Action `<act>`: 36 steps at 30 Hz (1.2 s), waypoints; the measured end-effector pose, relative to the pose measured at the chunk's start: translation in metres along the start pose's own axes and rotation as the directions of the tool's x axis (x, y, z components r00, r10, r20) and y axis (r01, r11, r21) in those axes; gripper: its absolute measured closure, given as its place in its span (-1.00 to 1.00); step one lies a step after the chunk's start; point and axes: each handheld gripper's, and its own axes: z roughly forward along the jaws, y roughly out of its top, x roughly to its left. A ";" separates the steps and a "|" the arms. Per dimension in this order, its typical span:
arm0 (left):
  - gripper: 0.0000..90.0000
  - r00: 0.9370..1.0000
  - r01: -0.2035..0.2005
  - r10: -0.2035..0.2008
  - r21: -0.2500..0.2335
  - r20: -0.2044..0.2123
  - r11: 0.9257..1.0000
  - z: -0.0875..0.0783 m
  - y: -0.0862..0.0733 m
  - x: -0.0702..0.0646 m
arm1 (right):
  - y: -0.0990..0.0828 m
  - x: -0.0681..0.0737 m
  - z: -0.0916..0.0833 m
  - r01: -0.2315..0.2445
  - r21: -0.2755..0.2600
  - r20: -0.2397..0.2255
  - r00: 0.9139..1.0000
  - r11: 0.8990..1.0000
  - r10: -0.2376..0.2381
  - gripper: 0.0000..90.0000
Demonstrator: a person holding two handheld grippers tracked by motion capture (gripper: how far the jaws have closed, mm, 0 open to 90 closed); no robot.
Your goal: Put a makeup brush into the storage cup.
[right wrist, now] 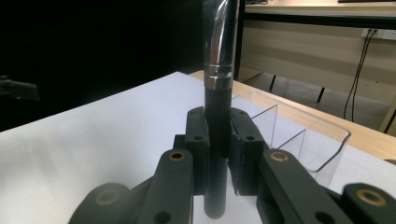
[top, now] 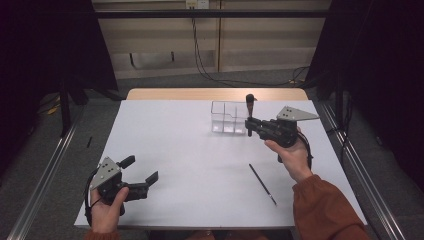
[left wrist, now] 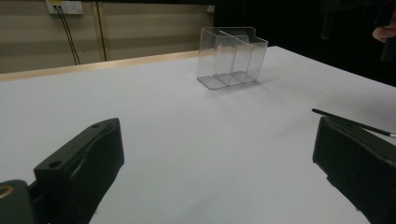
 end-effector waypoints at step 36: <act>-0.95 1.000 0.005 -0.004 -0.008 0.011 1.000 -0.001 -0.002 0.001 | 0.016 -0.050 0.066 -0.034 0.023 0.152 0.988 0.999 0.030 0.77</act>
